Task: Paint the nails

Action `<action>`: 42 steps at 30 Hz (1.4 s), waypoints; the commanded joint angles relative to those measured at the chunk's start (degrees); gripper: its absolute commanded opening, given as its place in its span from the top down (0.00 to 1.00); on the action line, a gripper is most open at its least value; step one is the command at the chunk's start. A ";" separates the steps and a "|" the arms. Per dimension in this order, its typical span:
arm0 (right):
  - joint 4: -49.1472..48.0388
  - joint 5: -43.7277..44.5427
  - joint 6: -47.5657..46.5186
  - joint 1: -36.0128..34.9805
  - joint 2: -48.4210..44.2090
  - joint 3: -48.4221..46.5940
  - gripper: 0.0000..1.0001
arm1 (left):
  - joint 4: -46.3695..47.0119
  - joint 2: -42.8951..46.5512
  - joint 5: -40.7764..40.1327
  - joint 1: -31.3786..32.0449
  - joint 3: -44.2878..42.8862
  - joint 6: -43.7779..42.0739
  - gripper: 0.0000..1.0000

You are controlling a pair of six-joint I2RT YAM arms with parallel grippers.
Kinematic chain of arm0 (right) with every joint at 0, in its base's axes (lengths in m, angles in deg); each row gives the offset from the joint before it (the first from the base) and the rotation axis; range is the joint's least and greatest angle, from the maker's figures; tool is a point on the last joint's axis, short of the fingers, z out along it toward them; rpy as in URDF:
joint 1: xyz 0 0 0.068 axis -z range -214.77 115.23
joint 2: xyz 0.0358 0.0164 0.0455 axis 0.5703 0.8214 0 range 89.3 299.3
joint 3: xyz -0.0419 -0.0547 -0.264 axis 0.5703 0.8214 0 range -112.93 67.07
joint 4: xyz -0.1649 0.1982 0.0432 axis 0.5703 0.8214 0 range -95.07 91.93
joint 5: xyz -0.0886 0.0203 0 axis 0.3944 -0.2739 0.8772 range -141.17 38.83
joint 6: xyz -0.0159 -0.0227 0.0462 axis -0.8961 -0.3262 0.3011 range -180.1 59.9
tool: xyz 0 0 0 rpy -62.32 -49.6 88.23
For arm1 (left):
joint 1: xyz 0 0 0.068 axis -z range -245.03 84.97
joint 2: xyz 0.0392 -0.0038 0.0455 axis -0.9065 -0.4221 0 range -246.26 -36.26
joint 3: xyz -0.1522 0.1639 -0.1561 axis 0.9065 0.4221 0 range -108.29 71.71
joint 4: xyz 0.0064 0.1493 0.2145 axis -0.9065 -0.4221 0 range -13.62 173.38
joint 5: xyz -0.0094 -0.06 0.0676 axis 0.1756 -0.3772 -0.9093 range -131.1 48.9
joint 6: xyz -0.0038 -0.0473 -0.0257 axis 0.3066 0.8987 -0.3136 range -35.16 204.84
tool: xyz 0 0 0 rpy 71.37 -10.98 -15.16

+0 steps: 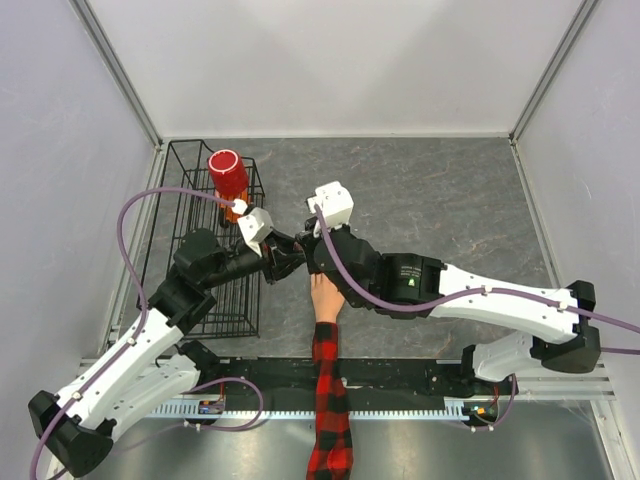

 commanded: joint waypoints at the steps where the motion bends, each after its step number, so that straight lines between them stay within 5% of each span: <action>1: -0.84 -0.38 1.44 4.06 -4.93 4.69 1.00 | 3.96 0.86 -10.10 -1.21 -1.70 -2.94 0.54; 4: -4.01 -0.56 0.12 8.02 -7.92 8.82 1.00 | 4.31 2.00 -10.28 -1.21 -1.26 -3.12 0.42; 5: -4.80 -0.65 -0.41 8.99 -8.54 9.87 1.00 | 4.31 2.18 -10.10 -1.21 -1.26 -3.21 0.23; 7: -7.34 2.32 -0.85 11.97 -10.56 13.56 1.00 | 4.14 2.44 -9.75 -1.21 -1.43 -3.47 0.06; 13: -17.53 10.24 0.89 23.99 -14.08 28.76 1.00 | 4.40 3.32 -9.93 -1.12 -1.26 -3.39 0.06; 20: -34.33 7.97 4.77 42.30 -14.71 46.96 1.00 | 5.36 4.20 -10.02 -1.21 -0.55 -3.03 0.08; 24: -39.87 1.12 6.61 52.04 -6.91 50.49 1.00 | 5.45 3.85 -9.58 -1.12 -0.55 -2.77 0.08; 42: -39.44 1.19 8.20 54.27 6.74 47.94 0.88 | 5.89 3.58 -9.13 -1.12 -0.46 -2.42 0.09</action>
